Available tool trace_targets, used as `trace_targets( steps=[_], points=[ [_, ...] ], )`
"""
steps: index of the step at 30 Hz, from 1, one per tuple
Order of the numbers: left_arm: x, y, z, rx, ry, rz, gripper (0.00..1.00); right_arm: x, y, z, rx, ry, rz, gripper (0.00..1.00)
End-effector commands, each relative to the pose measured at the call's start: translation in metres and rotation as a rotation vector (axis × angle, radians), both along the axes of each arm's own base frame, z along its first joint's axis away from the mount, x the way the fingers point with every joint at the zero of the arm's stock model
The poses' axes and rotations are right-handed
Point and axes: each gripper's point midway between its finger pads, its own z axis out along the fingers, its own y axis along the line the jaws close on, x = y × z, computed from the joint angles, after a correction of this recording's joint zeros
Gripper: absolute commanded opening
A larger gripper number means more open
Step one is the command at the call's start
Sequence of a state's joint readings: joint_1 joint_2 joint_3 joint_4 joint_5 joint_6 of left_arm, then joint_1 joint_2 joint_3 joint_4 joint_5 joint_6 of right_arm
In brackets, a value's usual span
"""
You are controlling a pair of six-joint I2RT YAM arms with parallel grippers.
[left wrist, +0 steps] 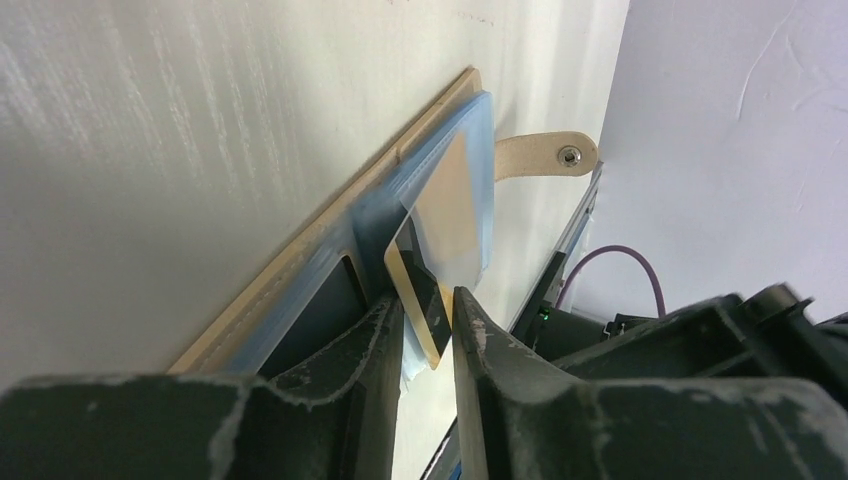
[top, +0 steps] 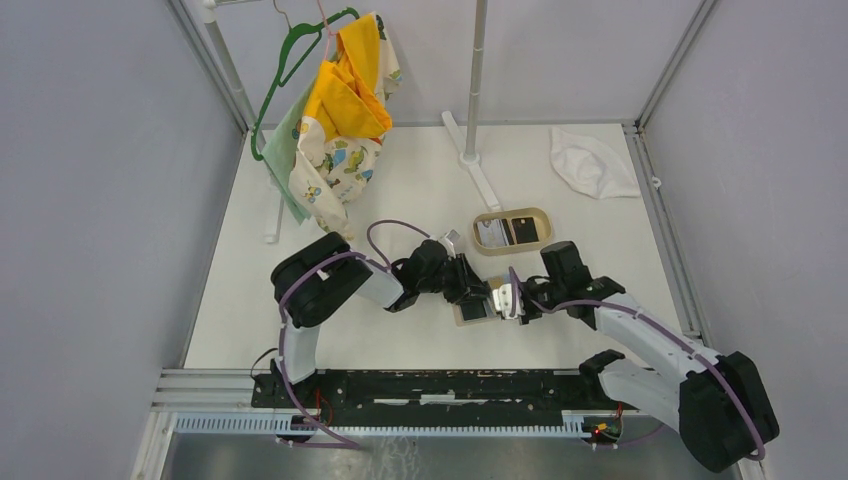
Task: Put the credit cards into the card holder
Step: Insert the credit card into the card holder.
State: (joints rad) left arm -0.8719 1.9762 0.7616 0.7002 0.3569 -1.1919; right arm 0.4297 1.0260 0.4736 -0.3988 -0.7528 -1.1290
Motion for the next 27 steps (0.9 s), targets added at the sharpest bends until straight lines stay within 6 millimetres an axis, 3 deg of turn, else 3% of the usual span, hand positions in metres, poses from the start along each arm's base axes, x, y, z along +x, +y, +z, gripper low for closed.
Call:
trace_targets(
  steps=[1,9,19,27],
  points=[
    [-0.003,0.015,-0.015,0.092,-0.032,-0.005,0.33,-0.011,0.022,0.008,0.071,-0.098,0.139,0.15],
    [-0.003,0.013,-0.014,0.088,-0.036,-0.013,0.34,-0.01,0.033,-0.018,-0.041,-0.142,0.117,0.09],
    [-0.003,0.012,-0.013,0.085,-0.044,-0.017,0.35,0.009,0.031,-0.029,-0.122,-0.182,-0.003,0.08],
    [-0.003,0.01,-0.011,0.078,-0.051,-0.02,0.35,0.006,0.029,-0.037,-0.154,-0.161,0.01,0.08]
  ],
)
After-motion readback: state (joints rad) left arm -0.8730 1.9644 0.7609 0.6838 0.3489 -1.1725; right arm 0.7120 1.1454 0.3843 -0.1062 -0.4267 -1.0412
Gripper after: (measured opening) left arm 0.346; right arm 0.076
